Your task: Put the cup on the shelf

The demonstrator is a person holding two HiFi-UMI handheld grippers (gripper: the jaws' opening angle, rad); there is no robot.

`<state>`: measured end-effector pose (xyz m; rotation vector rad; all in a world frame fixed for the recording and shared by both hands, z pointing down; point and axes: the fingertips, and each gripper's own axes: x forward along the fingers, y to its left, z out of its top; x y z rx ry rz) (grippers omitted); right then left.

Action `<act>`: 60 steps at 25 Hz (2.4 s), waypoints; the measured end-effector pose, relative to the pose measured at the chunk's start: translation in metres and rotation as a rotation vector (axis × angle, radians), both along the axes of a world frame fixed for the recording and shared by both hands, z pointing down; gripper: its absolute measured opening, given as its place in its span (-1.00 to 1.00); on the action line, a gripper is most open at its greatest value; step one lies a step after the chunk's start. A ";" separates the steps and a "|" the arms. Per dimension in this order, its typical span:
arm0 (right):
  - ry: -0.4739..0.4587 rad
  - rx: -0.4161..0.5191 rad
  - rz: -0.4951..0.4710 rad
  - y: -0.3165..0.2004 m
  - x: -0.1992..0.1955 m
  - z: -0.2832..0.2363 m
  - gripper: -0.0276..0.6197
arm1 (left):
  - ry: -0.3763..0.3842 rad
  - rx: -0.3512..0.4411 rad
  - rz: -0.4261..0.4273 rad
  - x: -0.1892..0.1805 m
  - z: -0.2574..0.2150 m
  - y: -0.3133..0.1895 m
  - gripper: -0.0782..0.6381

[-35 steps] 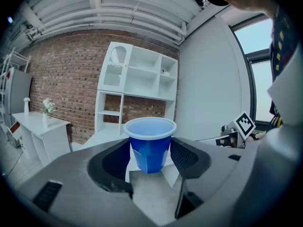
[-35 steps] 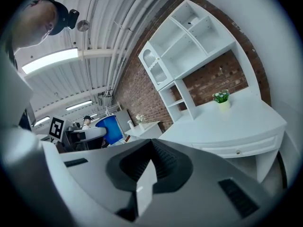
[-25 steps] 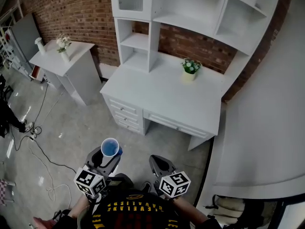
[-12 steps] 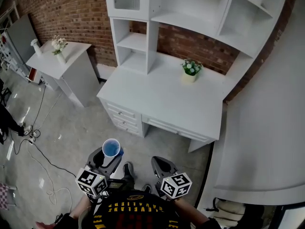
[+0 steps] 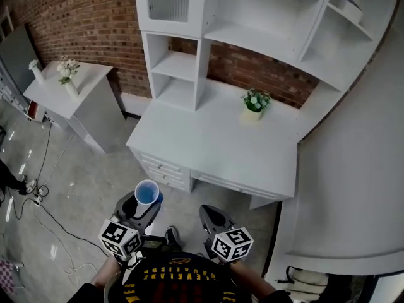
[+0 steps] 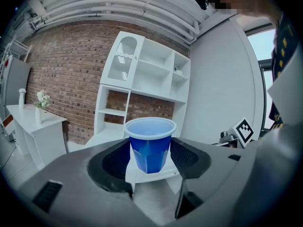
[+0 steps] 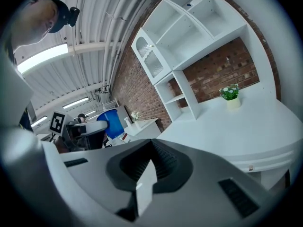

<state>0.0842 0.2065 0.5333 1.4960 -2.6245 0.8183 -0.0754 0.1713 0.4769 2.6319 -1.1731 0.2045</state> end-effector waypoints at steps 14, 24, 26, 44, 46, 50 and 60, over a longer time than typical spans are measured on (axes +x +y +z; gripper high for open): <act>0.026 0.000 0.038 -0.083 -0.067 -0.002 -0.91 | 0.003 -0.023 0.014 -0.078 0.021 -0.085 -0.03; 0.041 -0.017 0.006 -0.140 -0.069 0.010 -0.91 | -0.001 -0.024 -0.004 -0.076 0.028 -0.138 -0.03; 0.036 -0.004 -0.008 -0.157 -0.066 0.007 -0.91 | -0.007 -0.022 -0.029 -0.078 0.026 -0.150 -0.03; 0.004 0.038 -0.141 -0.314 -0.010 -0.012 -0.91 | -0.028 0.021 -0.145 -0.015 -0.002 -0.280 -0.03; 0.001 0.033 -0.149 -0.325 -0.002 -0.011 -0.91 | -0.033 0.020 -0.150 -0.007 -0.003 -0.291 -0.03; -0.003 0.026 -0.159 -0.346 0.015 -0.006 -0.91 | -0.040 0.022 -0.159 0.009 -0.005 -0.311 -0.03; 0.008 0.022 -0.129 -0.373 0.037 -0.002 -0.91 | -0.045 0.027 -0.153 0.019 -0.002 -0.344 -0.03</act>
